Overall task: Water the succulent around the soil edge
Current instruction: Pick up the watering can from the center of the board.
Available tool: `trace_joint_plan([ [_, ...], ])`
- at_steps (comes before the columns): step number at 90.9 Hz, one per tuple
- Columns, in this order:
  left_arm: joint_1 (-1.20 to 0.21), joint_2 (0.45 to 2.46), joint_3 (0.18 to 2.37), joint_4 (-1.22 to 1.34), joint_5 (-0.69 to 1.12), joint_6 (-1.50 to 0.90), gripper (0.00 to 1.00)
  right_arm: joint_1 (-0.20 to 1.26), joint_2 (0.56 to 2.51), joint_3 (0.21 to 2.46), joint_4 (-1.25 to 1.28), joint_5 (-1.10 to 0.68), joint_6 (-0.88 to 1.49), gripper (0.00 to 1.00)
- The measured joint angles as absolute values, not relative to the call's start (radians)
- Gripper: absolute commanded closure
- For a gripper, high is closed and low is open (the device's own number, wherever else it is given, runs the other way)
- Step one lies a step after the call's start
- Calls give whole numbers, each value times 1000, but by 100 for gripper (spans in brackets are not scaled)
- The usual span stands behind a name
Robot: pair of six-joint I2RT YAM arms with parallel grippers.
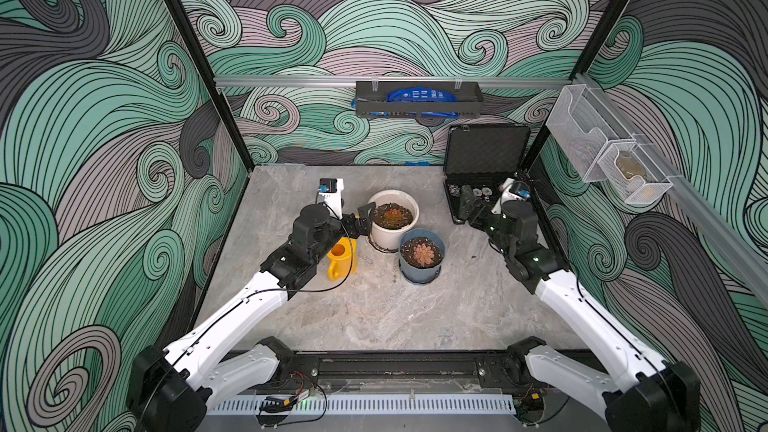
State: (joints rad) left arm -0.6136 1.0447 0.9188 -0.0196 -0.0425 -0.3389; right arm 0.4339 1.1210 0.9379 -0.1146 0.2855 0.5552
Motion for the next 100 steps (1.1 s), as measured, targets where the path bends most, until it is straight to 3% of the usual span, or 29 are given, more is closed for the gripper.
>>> trace_joint_plan([
  [10,-646,1027,987,-142,7,-341,1,532,1241,1061,-190,278,515,6],
  [24,-664,983,1043,-357,70,-370,1,563,1338,1115,-274,225,488,8],
  [63,-669,1022,1106,-894,274,-400,1,566,1361,1032,-294,121,471,16],
  [100,-669,1056,1159,-1192,33,-350,21,434,1332,969,-308,99,521,31],
])
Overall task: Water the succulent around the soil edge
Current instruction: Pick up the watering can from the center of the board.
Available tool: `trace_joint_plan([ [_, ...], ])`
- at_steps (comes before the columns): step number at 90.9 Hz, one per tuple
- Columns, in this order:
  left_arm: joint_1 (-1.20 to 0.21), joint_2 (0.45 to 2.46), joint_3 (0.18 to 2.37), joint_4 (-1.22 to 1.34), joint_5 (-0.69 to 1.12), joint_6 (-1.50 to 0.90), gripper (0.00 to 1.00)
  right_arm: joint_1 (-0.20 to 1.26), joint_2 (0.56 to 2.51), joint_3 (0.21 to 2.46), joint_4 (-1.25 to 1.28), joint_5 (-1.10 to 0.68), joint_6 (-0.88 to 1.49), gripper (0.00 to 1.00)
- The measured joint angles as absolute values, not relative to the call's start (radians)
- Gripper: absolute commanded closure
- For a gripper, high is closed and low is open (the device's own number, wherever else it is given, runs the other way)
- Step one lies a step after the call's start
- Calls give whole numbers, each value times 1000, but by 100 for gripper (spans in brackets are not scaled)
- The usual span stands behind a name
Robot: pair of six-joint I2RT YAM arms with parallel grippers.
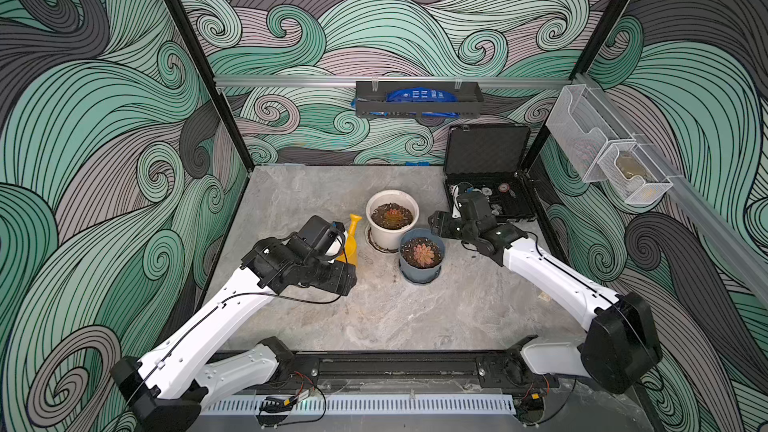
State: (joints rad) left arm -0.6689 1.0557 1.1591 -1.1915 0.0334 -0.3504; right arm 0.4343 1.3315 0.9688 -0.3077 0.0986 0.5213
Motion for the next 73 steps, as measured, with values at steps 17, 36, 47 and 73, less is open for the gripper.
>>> trace_joint_plan([
  [17,-618,1079,1118,-1190,-28,-359,37,429,1269,927,-292,97,518,31],
  [36,-560,1128,1044,-1100,2,-366,48,426,1204,876,-237,101,496,39],
  [47,-536,1190,1043,-1052,12,-364,55,419,1183,847,-204,89,481,40],
  [73,-526,1314,1052,-986,-19,-354,51,395,1164,816,-153,55,474,40],
])
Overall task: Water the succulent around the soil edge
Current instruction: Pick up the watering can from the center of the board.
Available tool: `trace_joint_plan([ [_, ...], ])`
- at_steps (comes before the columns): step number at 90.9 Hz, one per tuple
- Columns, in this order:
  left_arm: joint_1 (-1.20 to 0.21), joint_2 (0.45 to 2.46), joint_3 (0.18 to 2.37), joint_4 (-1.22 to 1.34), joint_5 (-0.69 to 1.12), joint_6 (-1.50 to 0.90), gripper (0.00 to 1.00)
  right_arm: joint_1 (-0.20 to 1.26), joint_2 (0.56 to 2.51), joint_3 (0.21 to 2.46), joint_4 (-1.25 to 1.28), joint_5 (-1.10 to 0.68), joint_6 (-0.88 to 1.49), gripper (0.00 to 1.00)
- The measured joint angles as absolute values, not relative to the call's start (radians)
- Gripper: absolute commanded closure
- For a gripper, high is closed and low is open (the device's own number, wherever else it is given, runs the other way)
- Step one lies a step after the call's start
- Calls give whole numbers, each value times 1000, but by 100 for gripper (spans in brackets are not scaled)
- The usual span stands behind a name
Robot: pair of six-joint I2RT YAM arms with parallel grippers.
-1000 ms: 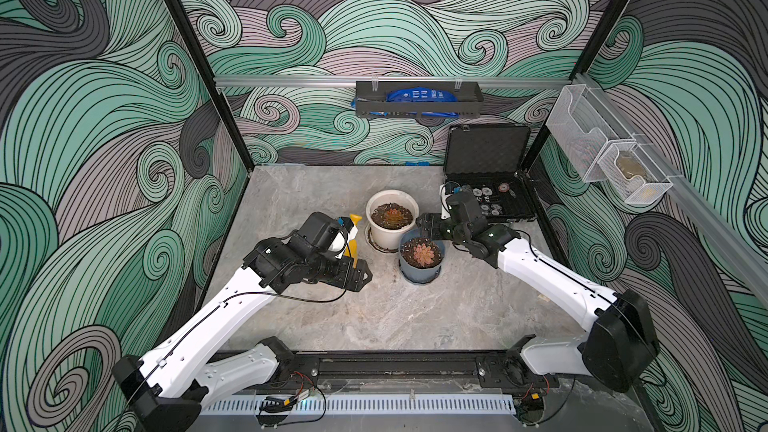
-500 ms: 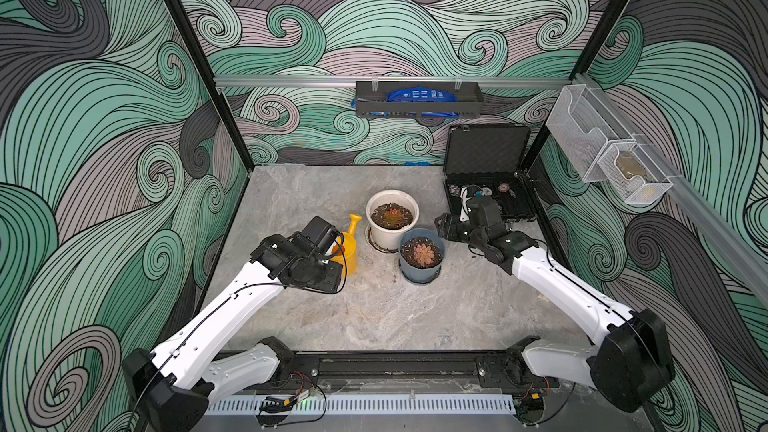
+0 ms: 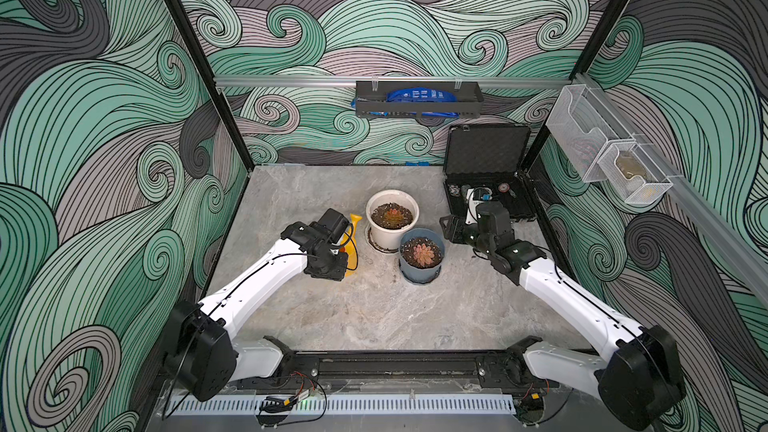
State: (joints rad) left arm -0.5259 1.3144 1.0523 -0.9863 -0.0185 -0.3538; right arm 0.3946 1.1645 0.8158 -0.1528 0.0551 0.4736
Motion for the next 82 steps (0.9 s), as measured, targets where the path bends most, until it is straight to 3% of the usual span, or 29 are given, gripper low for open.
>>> trace_joint_plan([
  [10,-526,1312,1052,-970,-43,-349,45,384,1162,807,-139,38,474,41],
  [33,-525,1311,1046,-929,-80,-349,40,368,1162,794,-115,1,474,41],
  [82,-526,1198,918,-780,-107,-407,44,325,1095,755,-53,-93,474,40],
])
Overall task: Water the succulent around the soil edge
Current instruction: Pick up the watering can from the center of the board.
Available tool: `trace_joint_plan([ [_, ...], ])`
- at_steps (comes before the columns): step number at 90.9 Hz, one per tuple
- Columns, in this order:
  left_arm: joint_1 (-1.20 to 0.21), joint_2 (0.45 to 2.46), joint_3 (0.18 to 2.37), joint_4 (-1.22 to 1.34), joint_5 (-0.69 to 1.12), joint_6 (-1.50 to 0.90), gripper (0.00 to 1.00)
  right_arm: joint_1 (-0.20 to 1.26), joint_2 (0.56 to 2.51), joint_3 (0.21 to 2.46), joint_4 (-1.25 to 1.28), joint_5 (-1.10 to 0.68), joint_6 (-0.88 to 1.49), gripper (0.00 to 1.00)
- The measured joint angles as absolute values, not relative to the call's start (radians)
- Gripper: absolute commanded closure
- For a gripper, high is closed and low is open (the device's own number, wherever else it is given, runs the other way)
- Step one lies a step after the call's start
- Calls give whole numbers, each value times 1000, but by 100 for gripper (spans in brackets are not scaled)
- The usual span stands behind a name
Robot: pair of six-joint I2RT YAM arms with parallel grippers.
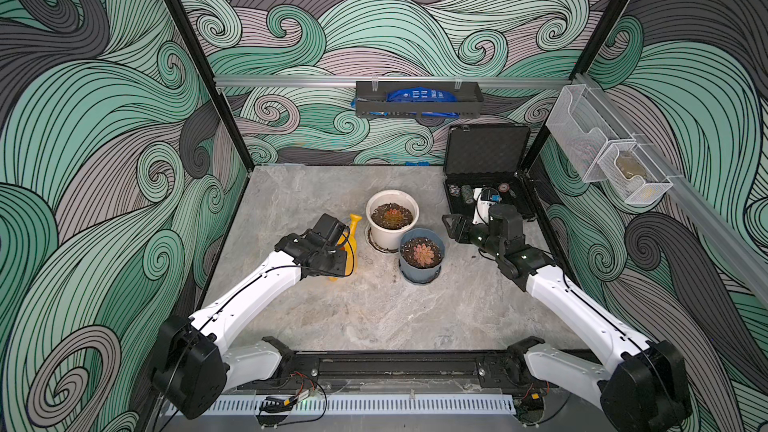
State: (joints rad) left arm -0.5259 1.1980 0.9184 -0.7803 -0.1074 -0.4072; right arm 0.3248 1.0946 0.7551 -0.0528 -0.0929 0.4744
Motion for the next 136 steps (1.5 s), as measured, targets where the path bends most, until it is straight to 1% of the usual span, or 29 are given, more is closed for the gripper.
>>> trace_joint_plan([
  [17,-526,1154,850,-721,-113,-440,45,300,1078,731,-21,-135,475,40],
  [41,-524,1169,809,-665,-118,-494,46,290,1069,713,7,-179,475,40],
  [51,-517,1203,803,-645,-99,-510,55,281,1069,710,17,-193,475,40],
  [56,-511,1217,803,-639,-88,-513,57,280,1069,709,22,-196,475,40],
  [62,-502,1224,803,-632,-76,-517,61,280,1069,709,26,-201,475,40],
  [77,-478,1225,803,-618,-56,-529,63,279,1069,709,29,-213,475,40],
  [86,-475,1221,798,-600,-44,-535,62,279,1069,709,32,-215,475,40],
  [89,-473,1220,794,-593,-41,-536,60,278,1069,708,33,-216,475,40],
  [96,-472,1221,781,-578,-34,-543,49,277,1069,707,35,-217,475,41],
  [103,-472,1227,773,-574,-29,-550,49,275,1069,707,35,-219,475,41],
  [113,-472,1247,769,-561,-24,-554,54,275,1069,707,35,-219,475,41],
  [125,-469,1256,768,-556,-16,-559,69,273,1069,707,35,-220,475,40],
  [136,-467,1256,768,-548,-13,-561,76,273,1069,707,35,-220,475,41],
])
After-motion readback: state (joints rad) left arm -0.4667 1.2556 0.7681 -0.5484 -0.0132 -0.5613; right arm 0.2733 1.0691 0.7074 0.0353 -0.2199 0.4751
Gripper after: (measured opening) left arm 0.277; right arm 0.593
